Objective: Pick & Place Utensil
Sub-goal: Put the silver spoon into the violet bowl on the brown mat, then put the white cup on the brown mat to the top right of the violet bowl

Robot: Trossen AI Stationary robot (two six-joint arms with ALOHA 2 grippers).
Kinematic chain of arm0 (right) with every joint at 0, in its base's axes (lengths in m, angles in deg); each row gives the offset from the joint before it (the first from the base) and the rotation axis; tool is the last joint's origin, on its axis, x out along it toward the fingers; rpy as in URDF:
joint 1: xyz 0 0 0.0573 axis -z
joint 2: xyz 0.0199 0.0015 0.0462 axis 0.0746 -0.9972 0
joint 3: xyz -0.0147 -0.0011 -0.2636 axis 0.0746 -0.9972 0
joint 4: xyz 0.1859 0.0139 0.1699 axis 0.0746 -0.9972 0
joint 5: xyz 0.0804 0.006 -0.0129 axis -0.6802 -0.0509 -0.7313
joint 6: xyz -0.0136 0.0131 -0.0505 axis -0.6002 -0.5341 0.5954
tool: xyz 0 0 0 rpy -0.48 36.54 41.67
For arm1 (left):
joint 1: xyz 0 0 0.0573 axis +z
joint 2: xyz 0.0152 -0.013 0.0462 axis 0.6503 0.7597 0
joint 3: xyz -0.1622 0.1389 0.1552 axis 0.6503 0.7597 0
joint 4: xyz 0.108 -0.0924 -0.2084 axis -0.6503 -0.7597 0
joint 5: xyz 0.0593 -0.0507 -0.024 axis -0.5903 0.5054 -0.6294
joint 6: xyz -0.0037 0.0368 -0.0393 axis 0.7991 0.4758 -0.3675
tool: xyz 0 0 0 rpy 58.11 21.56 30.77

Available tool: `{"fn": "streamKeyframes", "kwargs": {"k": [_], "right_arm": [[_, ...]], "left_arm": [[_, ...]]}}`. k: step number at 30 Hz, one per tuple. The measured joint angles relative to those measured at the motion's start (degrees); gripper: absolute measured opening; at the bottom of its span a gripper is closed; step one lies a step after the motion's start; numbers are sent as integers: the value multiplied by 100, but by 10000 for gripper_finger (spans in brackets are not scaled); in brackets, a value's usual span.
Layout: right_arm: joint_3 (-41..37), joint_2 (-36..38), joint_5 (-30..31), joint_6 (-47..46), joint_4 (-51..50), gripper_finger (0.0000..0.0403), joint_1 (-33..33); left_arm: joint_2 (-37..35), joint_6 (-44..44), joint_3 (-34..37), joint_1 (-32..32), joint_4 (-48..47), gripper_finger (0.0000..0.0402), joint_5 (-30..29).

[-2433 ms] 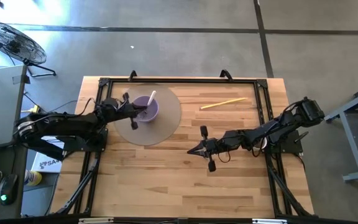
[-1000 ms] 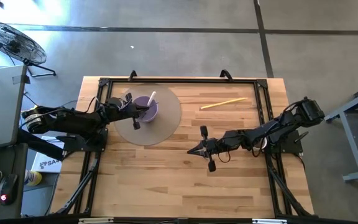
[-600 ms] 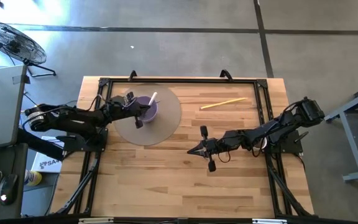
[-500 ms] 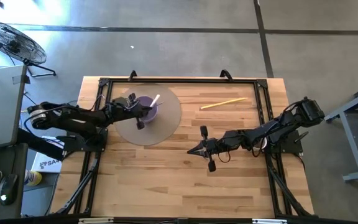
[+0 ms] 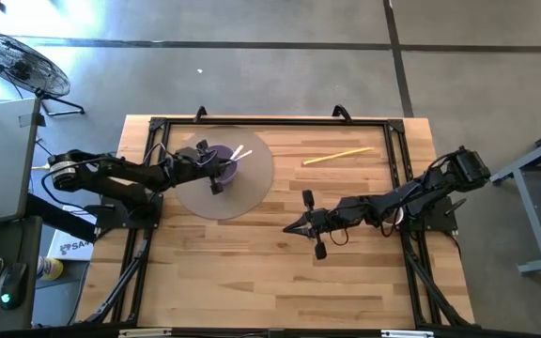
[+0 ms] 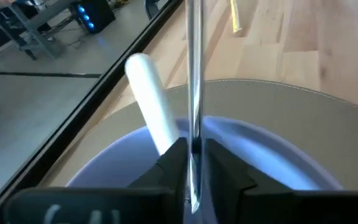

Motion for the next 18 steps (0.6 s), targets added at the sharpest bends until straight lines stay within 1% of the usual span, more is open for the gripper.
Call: {"fn": "streamKeyframes", "kwargs": {"k": [4,7,11,14,18], "right_arm": [[0,0,0,0,-1,4,0],[0,0,-2,0,-2,4,0],[0,0,-2,-1,-3,4,0],[0,0,-2,-2,-2,4,0],[0,0,19,-226,-4,4,0]], "left_arm": [[0,-95,-2,0,-9,86,26],[0,-95,-1,-1,19,101,26],[-31,-97,-2,-2,104,106,28],[-186,-110,-2,-2,170,106,50],[-672,-119,-2,0,145,107,142]]}}
